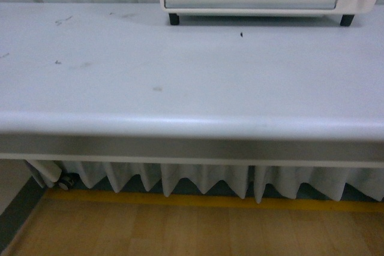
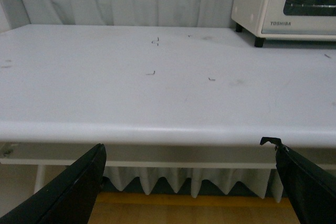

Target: Open oven

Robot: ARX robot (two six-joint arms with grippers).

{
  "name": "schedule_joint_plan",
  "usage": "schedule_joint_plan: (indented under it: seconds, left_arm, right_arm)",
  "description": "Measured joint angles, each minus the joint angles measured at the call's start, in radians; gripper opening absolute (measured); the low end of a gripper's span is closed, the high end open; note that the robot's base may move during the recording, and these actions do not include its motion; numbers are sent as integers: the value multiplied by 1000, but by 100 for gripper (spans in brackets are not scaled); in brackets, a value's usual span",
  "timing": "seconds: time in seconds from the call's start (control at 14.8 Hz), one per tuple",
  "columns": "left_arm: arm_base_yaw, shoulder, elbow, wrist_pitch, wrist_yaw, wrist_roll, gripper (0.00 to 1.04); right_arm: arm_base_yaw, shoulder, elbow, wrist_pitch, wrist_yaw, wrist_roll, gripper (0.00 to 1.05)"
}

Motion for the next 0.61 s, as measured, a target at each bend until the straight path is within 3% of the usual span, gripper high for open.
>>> schedule_joint_plan:
  seconds: [0.61]
  left_arm:
    - [0, 0, 0, 2, -1, 0, 98]
  right_arm:
    - [0, 0, 0, 2, 0, 0, 98]
